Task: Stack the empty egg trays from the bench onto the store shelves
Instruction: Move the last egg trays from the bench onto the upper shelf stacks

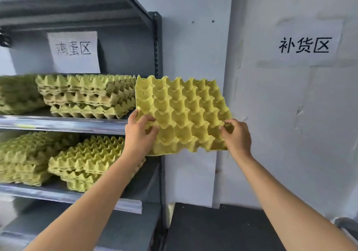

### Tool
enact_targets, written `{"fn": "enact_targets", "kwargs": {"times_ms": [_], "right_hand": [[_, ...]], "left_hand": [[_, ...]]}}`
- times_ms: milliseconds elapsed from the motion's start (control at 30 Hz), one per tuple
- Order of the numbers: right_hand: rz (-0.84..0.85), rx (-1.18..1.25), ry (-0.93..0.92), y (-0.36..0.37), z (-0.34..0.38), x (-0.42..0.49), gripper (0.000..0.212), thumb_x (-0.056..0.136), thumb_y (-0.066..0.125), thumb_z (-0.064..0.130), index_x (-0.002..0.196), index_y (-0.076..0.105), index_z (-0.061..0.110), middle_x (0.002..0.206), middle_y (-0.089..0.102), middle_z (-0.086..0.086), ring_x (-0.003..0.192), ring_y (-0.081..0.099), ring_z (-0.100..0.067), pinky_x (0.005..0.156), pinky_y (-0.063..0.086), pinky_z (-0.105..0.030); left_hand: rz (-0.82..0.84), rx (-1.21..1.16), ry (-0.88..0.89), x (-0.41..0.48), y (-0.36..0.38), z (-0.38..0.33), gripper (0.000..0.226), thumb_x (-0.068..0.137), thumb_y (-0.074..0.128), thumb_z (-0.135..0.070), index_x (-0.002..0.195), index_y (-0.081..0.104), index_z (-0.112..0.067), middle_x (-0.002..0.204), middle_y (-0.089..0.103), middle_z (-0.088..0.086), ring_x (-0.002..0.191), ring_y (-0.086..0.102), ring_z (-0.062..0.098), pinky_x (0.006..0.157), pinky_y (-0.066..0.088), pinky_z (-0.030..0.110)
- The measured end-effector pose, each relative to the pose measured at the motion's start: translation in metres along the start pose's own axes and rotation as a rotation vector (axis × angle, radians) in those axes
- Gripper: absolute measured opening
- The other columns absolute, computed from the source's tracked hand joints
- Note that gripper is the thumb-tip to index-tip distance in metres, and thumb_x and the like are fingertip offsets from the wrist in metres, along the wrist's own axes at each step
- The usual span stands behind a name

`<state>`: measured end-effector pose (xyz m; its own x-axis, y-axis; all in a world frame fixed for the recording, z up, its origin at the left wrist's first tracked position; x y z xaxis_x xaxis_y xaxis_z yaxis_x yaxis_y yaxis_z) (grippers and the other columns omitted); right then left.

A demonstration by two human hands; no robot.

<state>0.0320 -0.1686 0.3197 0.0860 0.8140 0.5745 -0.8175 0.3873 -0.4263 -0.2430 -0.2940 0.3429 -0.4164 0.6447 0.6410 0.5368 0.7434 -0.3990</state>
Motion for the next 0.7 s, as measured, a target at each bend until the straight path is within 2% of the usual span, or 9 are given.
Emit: {"fn": "enact_targets", "kwargs": {"times_ms": [100, 200, 300, 433, 533, 700], "right_hand": [[0.021, 0.08, -0.062, 0.033, 0.056, -0.015, 0.029, 0.088, 0.064, 0.028, 0.113, 0.063, 0.015, 0.114, 0.055, -0.009, 0.106, 0.054, -0.021, 0.077, 0.034, -0.022], [0.036, 0.117, -0.114, 0.07, 0.112, -0.034, 0.027, 0.089, 0.063, 0.028, 0.113, 0.063, 0.016, 0.115, 0.054, -0.009, 0.103, 0.055, -0.019, 0.074, 0.032, -0.021], [0.059, 0.128, -0.142, 0.108, 0.165, -0.056, 0.027, 0.089, 0.063, 0.03, 0.113, 0.064, 0.017, 0.112, 0.053, -0.009, 0.101, 0.055, -0.023, 0.073, 0.033, -0.023], [0.073, 0.159, -0.209, 0.154, 0.226, -0.085, 0.026, 0.09, 0.062, 0.03, 0.113, 0.063, 0.019, 0.114, 0.053, -0.006, 0.107, 0.052, -0.019, 0.074, 0.031, -0.022], [0.083, 0.177, -0.263, 0.189, 0.263, -0.105, 0.025, 0.089, 0.063, 0.03, 0.112, 0.064, 0.019, 0.116, 0.053, -0.005, 0.109, 0.049, -0.016, 0.077, 0.031, -0.02], [0.173, 0.215, -0.328, 0.255, 0.316, -0.132, 0.026, 0.088, 0.065, 0.028, 0.112, 0.065, 0.017, 0.118, 0.052, -0.008, 0.11, 0.05, -0.02, 0.082, 0.037, -0.023]], "left_hand": [[-0.049, 0.03, -0.028, 0.005, -0.064, 0.021, 0.025, 0.087, 0.063, -0.023, 0.111, 0.061, -0.019, 0.152, 0.021, 0.008, 0.139, 0.022, 0.028, 0.113, 0.023, 0.045], [-0.1, 0.067, -0.034, 0.011, -0.128, 0.048, 0.024, 0.086, 0.063, -0.021, 0.11, 0.062, -0.018, 0.152, 0.021, 0.011, 0.14, 0.021, 0.029, 0.113, 0.023, 0.045], [-0.129, 0.098, -0.051, 0.015, -0.188, 0.078, 0.023, 0.086, 0.064, -0.02, 0.109, 0.062, -0.017, 0.151, 0.023, 0.013, 0.137, 0.026, 0.03, 0.112, 0.026, 0.043], [-0.155, 0.097, -0.053, 0.018, -0.257, 0.123, 0.018, 0.084, 0.066, -0.022, 0.101, 0.06, -0.023, 0.149, 0.027, 0.01, 0.126, 0.039, 0.024, 0.108, 0.035, 0.043], [-0.182, 0.122, -0.087, 0.015, -0.299, 0.158, 0.019, 0.083, 0.067, -0.022, 0.1, 0.06, -0.025, 0.149, 0.026, 0.008, 0.131, 0.036, 0.028, 0.106, 0.037, 0.045], [-0.246, 0.191, -0.174, 0.01, -0.356, 0.215, 0.018, 0.082, 0.067, -0.017, 0.099, 0.061, -0.021, 0.146, 0.032, 0.01, 0.126, 0.04, 0.029, 0.098, 0.036, 0.034]]}}
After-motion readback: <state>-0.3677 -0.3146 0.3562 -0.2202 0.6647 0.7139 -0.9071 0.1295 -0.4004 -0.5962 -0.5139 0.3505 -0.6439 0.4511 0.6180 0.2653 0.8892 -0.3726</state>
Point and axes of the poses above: each hand's wrist, its own x-axis towards the middle knuckle, its own y-axis out of the palm, z = x × y, the point moved 8 cm from there along x, towards the middle knuckle
